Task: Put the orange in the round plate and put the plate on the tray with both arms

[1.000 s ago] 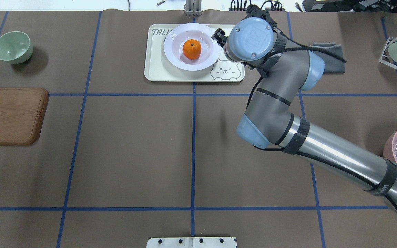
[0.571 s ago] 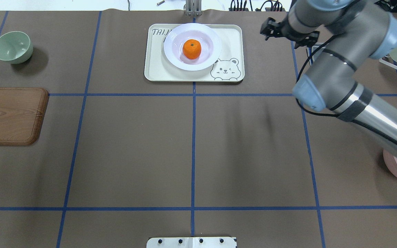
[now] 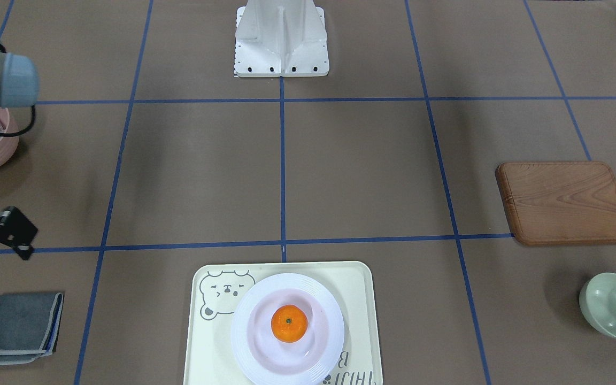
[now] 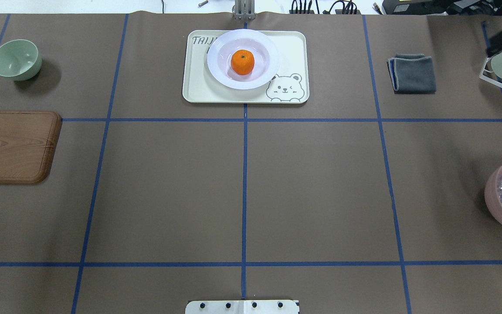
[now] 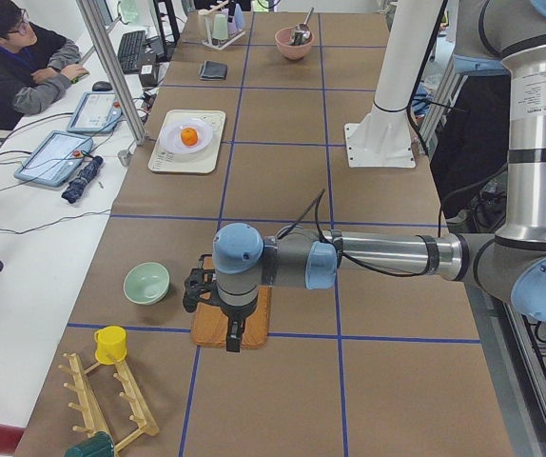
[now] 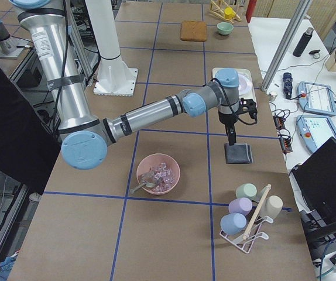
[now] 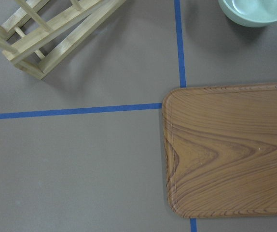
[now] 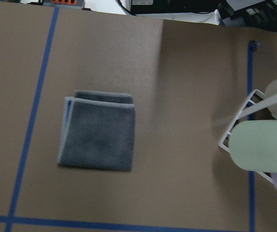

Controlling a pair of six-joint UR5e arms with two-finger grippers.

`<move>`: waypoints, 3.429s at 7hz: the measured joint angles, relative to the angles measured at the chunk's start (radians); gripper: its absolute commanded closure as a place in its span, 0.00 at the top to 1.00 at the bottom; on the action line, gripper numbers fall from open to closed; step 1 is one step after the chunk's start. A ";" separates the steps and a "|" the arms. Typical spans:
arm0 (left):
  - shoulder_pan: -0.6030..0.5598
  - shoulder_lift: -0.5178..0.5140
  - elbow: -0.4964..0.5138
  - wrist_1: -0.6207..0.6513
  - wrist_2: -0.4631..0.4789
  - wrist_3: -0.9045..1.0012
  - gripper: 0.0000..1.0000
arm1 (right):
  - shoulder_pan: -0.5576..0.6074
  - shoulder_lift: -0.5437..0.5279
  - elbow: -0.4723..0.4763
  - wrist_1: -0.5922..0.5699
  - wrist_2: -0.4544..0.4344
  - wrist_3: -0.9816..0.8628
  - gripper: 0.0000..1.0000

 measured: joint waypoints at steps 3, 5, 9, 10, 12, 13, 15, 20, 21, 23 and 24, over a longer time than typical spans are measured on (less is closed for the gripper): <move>0.000 0.035 -0.037 0.000 -0.010 -0.005 0.99 | 0.182 -0.241 0.003 0.017 0.062 -0.275 1.00; -0.001 0.045 -0.033 -0.004 -0.012 -0.001 0.99 | 0.229 -0.303 0.015 -0.007 0.068 -0.337 1.00; -0.007 0.050 -0.038 0.001 -0.004 -0.006 0.99 | 0.236 -0.324 0.012 -0.110 0.061 -0.488 1.00; -0.007 0.049 -0.042 -0.003 -0.002 -0.001 0.99 | 0.236 -0.332 0.013 -0.112 0.064 -0.490 1.00; -0.007 0.048 -0.048 -0.006 0.000 0.002 0.99 | 0.237 -0.336 0.013 -0.111 0.080 -0.487 1.00; -0.007 0.048 -0.049 -0.006 0.000 0.002 0.99 | 0.237 -0.336 0.016 -0.106 0.106 -0.486 1.00; -0.007 0.051 -0.049 -0.006 0.001 0.002 0.99 | 0.237 -0.336 0.018 -0.102 0.143 -0.487 1.00; -0.008 0.062 -0.049 -0.006 0.000 0.002 0.99 | 0.237 -0.351 0.021 -0.110 0.170 -0.492 1.00; -0.008 0.062 -0.048 -0.006 0.000 0.002 0.99 | 0.237 -0.364 0.024 -0.107 0.170 -0.494 1.00; -0.008 0.063 -0.047 -0.007 0.000 0.002 0.99 | 0.237 -0.383 0.033 -0.103 0.162 -0.500 1.00; -0.008 0.063 -0.048 -0.006 0.000 0.002 0.99 | 0.237 -0.391 0.041 -0.103 0.159 -0.505 1.00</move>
